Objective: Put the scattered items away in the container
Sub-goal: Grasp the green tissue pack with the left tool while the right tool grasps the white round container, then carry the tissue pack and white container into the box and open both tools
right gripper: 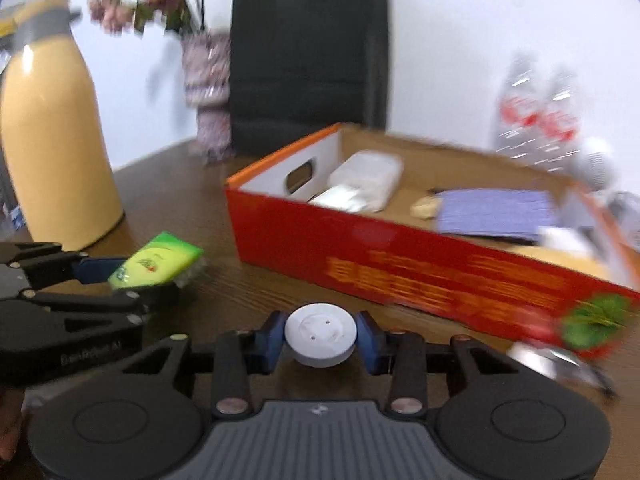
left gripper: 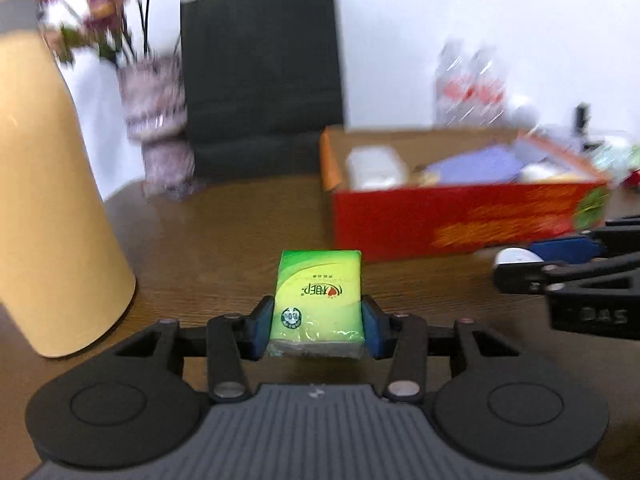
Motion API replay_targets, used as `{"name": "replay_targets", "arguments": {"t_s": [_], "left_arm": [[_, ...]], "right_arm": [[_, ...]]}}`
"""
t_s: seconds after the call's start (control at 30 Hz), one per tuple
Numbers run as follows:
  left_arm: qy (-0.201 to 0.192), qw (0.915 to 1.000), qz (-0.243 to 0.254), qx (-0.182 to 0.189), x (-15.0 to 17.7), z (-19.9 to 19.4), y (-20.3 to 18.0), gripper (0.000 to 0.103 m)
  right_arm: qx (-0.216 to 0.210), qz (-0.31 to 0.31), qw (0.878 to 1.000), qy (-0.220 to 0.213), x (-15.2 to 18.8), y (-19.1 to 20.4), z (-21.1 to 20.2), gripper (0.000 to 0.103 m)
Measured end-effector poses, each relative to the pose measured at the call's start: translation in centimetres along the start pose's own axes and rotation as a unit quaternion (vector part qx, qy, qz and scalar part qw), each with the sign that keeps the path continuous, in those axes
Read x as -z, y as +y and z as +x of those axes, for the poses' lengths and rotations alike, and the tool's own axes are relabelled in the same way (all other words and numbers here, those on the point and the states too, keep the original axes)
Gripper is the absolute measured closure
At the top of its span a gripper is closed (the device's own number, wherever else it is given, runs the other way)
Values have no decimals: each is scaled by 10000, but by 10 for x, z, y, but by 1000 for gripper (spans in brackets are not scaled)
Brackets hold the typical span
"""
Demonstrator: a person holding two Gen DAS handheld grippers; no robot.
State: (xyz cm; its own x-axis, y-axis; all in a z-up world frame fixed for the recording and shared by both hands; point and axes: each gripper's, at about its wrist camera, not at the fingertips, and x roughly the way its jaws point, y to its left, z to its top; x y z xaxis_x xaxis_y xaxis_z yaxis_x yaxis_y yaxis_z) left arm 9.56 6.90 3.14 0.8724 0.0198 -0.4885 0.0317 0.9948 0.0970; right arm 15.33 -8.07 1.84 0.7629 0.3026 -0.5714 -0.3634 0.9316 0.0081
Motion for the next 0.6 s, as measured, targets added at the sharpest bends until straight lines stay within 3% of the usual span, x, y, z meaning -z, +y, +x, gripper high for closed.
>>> {"name": "replay_targets", "arguments": {"t_s": [0.1,0.2,0.37,0.5,0.6], "left_arm": [[-242,9994,-21,240,12,-45,-36,58],[-421,9973,-193,571,25,-90,-71,58],[-401,9953,-14,883,32,-116,-100,58],[-396,9915,-228,1222,1,-104,-90,58],[-395,9856,-222,1628,-53,-83,-76,58]], "right_arm": [[329,-28,9987,-394,28,-12,-69,65],[743,37,9960,-495,65,-18,-126,65],[815,449,9946,-454,104,-27,-171,65],[701,567,9943,-560,97,-43,-173,65],[569,712,9910,-983,54,-69,-180,65]]}}
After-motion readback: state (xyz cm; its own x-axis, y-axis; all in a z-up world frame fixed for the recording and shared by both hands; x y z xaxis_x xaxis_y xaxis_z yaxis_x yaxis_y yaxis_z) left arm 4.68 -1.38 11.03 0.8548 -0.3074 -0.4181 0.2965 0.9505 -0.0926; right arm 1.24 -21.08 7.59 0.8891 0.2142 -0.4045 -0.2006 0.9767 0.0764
